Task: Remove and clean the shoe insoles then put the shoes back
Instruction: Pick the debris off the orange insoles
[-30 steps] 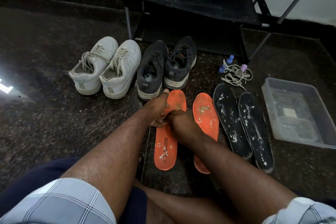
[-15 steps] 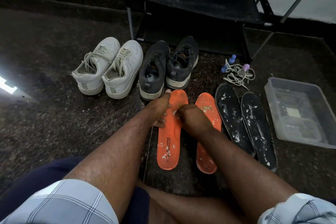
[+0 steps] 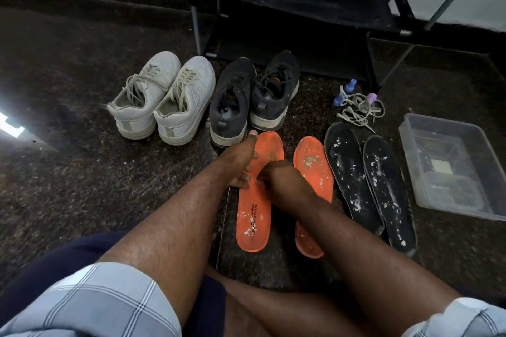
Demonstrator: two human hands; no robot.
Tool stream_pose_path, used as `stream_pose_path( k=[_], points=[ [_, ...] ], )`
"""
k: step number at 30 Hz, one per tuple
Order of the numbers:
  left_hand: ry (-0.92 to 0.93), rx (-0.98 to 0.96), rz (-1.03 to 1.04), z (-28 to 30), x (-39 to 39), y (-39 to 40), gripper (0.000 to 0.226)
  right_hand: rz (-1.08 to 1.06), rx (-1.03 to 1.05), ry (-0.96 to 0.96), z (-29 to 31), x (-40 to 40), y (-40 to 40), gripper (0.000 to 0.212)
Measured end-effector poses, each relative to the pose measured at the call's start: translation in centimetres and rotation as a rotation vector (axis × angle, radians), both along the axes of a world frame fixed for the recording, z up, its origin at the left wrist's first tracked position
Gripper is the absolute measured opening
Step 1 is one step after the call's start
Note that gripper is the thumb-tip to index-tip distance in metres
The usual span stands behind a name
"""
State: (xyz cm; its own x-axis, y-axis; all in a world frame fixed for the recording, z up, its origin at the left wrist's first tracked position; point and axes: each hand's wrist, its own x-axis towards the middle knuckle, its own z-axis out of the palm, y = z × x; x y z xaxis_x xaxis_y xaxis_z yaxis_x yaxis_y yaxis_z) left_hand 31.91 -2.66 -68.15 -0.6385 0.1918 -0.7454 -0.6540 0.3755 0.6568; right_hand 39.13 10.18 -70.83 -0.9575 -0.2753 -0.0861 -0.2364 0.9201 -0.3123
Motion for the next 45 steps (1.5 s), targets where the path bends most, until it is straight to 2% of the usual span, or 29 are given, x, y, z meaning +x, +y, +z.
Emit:
stream_pose_path(
  k=[2, 4, 7, 11, 16, 20, 24, 29, 39, 42, 45],
  points=[
    [-0.006, 0.006, 0.002, 0.1, 0.0, 0.1, 0.067, 0.046, -0.057, -0.038, 0.1, 0.2, -0.6, 0.020],
    [0.005, 0.001, 0.000, 0.1, 0.1, 0.1, 0.066, -0.008, -0.079, -0.010, 0.0, -0.4, 0.3, 0.018],
    [0.024, -0.010, -0.001, 0.0, 0.1, 0.1, 0.067, -0.093, -0.011, 0.046, -0.1, -0.6, 1.3, 0.016],
    [0.007, -0.011, -0.007, 0.0, 0.0, 0.0, 0.068, 0.033, -0.063, -0.057, 0.2, 0.2, -0.3, 0.017],
    [-0.011, 0.009, 0.017, -0.2, -0.1, -0.2, 0.072, -0.109, -0.052, 0.076, -0.4, -0.3, 1.4, 0.012],
    [-0.053, 0.021, 0.024, 0.0, -0.3, -0.4, 0.077, 0.050, -0.061, -0.018, 0.2, 0.1, 0.1, 0.014],
    [-0.060, 0.025, 0.036, 0.1, -0.4, -0.5, 0.083, -0.049, -0.031, 0.098, 0.0, -0.3, 1.2, 0.007],
    [-0.073, 0.012, 0.047, 0.2, -0.5, -0.6, 0.088, 0.019, -0.034, 0.032, 0.1, 0.1, 0.5, 0.014],
    [-0.131, 0.089, 0.021, 1.1, -0.6, -1.2, 0.095, -0.162, -0.044, 0.050, 0.2, 0.0, 1.3, 0.017],
    [-0.155, 0.117, 0.007, 1.1, -0.6, -1.4, 0.099, -0.291, -0.169, 0.037, 0.9, -0.2, 1.9, 0.013],
    [-0.161, 0.134, -0.001, 1.3, -0.7, -1.4, 0.100, -0.443, -0.329, 0.023, 3.3, -0.5, 3.1, 0.022]
  ],
)
